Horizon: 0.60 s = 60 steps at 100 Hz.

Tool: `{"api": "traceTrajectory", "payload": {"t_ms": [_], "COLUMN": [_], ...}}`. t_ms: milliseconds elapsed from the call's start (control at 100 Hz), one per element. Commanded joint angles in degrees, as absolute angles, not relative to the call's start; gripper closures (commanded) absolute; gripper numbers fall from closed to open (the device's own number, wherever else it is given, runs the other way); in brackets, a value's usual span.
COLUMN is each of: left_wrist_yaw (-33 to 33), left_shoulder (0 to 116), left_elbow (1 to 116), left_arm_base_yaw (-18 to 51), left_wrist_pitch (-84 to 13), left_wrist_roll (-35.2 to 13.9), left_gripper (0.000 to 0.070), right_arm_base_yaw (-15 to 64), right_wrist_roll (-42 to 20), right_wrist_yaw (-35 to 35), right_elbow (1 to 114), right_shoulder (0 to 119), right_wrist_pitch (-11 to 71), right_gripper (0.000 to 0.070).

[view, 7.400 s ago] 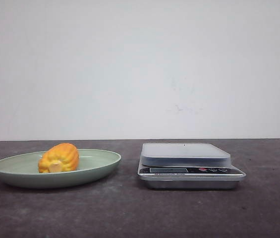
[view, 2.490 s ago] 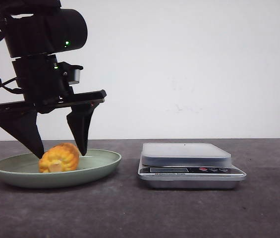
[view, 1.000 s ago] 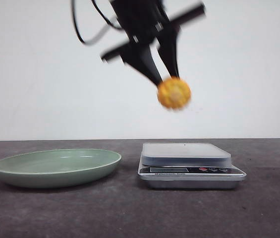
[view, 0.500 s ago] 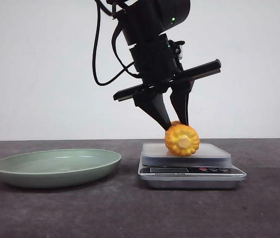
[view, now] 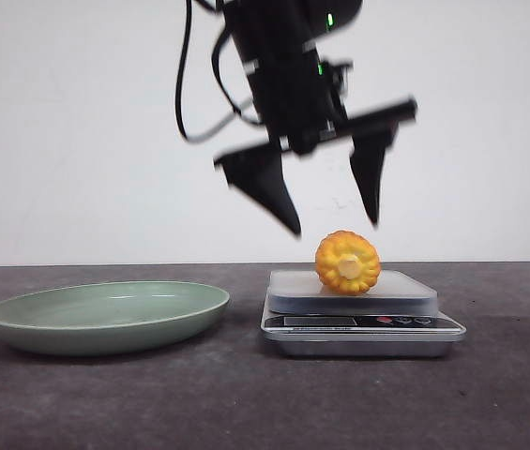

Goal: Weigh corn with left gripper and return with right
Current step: 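Lift the corn with the left gripper, carry it onto the scale, release, then raise the left gripper away from the scale toward rest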

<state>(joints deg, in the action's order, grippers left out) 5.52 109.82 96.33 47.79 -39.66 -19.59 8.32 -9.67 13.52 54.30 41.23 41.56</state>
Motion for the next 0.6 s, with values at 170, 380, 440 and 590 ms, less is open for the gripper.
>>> {"api": "traceTrajectory", "payload": {"t_ms": [170,380,440,590], "left_wrist_yaw": [14.66,22.7,25.26,32.01], "left_shoulder": [89.38,69.91,64.69,53.08], "left_elbow": [100.51,100.51,100.51,100.51], "left_arm_base_yaw": [44.21,35.44,32.47,27.0], "left_wrist_pitch": [-39.86,-48.18,-51.75,-61.65], "left_wrist_roll": [-11.18,-8.12,-7.68,-7.09], "left_gripper": [0.0221,0.0225,0.0225,0.0225], "right_arm_base_yaw": [8.56,8.56,8.71,9.69], "right_wrist_roll": [-8.95,-8.97,-8.99,-8.99], "right_wrist_yaw": [13.56,13.76,13.74,13.72], "right_elbow": [55.29,55.29,55.29,55.29], "right_shoulder": [41.47,41.47,41.47,41.5], "right_wrist_pitch": [42.09,42.28,42.26,42.22], "right_gripper": [0.015,0.015,0.015,0.015]}}
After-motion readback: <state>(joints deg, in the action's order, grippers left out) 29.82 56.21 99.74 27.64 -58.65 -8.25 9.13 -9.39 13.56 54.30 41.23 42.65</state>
